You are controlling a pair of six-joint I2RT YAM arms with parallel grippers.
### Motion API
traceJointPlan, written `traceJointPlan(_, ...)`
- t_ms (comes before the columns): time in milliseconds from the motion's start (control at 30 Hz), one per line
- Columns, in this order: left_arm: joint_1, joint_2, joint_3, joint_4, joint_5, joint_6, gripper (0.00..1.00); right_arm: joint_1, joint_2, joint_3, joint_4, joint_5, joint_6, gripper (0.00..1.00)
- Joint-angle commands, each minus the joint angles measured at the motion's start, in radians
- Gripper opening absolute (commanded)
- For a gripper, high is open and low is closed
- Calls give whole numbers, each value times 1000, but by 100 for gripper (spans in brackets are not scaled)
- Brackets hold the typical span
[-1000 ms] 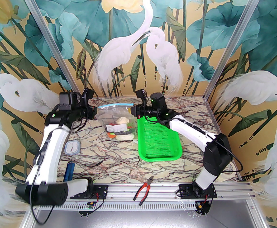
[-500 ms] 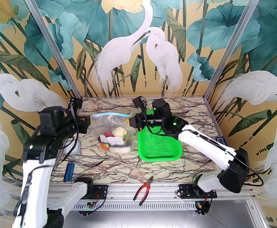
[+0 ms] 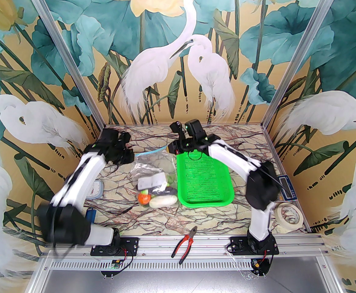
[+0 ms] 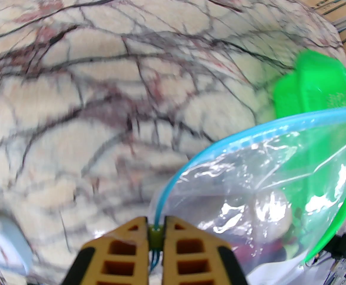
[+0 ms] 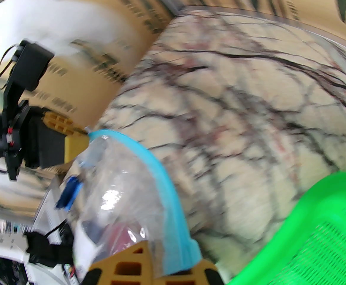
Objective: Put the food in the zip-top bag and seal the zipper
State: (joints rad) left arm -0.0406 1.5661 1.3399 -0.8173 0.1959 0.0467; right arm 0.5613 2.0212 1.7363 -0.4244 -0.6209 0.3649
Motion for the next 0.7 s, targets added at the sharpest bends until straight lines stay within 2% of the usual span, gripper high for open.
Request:
traceJointPlan(0,1,83,109,88,19,18,0,-14,59,88,-9,15,-1,1)
traceJointPlan(67,0,136,145,100,39,13,0,-21,96,114,0,15,2,9)
traceJointPlan(133,1,191,167,109,50,8,0,-22,122,128,17,9,4,11)
traceJointPlan(267,1,263,168,140,63,2,0,-23,140,116,75,11,19,22)
traceJointPlan(400,1,311,141,207,93,-15,0,-24,124,79,137,47,33,30)
traceJointPlan(567,-1,357,132,251,119,-48,0,-25,94,56,171,98,36,54)
traceJointPlan(667,-1,361,115,288,125,-54,0,-29,42,16,210,143,34,57)
